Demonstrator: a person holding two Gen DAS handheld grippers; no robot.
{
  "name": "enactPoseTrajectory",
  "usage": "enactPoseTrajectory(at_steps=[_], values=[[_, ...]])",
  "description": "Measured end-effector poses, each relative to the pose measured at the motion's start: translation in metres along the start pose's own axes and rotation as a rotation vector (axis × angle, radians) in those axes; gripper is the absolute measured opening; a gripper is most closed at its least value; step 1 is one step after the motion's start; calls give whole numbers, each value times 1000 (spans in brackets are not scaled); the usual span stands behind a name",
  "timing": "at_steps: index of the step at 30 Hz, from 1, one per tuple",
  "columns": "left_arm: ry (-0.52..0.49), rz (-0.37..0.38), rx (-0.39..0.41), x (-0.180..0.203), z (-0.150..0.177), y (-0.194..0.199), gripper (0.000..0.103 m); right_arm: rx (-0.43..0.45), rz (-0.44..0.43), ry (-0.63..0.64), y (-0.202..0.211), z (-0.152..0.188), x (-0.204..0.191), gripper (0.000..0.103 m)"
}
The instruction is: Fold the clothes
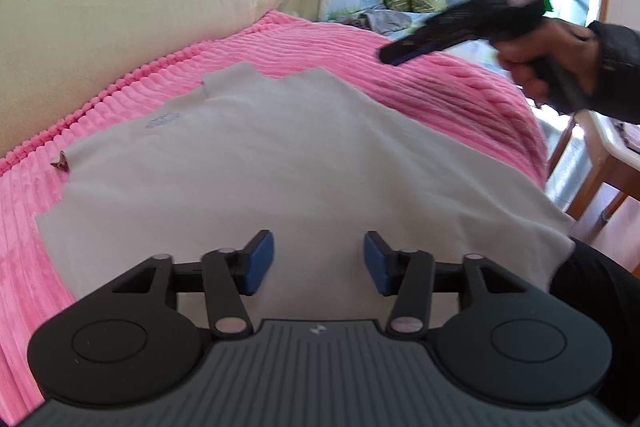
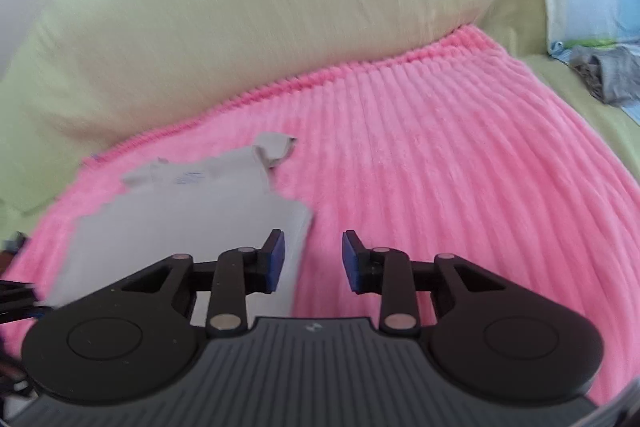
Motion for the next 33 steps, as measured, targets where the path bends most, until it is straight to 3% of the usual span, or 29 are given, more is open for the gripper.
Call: enactPoseTrajectory(at_steps=[4,8,13,14,15,18,22,25,28,30,31,32,33], values=[[-51,-20,-29,23,14,20,58,-86,-121,18,65,49,-14,39],[-35,-35,-43,39,27,38,58,-154,-103,22,113,100,-17,39],[12,-103,-64,37,42,60,58,-174,-74,-19,117,132,-11,38],[21,-118,-67,35,46,65,58,-186,-81,-20,115,135,-12,31],[31,-149,-75,30,50,73,58,-203,-89,-40,113,138,-10,3],[65,-201,-81,20,57,94,58,-220,-98,-62,116,133,-6,3],[116,-260,-83,4,65,116,58,-225,-18,-22,128,129,0,2],[174,-267,-88,-4,71,122,58,-223,84,20,135,130,-3,6],[219,-250,-74,-8,75,125,58,-129,113,8,146,115,-13,10],[250,-240,-75,-11,78,120,58,-83,100,2,147,106,-20,27],[265,-235,-76,-12,78,118,56,-69,88,-2,145,102,-25,30],[271,-227,-76,-12,78,118,53,-66,68,3,140,98,-31,33],[277,-219,-77,-12,78,118,33,-65,45,10,134,93,-37,33]])
Point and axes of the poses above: each gripper's, at about its wrist camera, not at the fingertips, and y roughly against the way its jaws point, x to its right, z to its underside, the point moved 2 cm from there along -y, roughly the way its jaws point, and after that the axes turned 13 degrees about x, right-handed, at the moved point
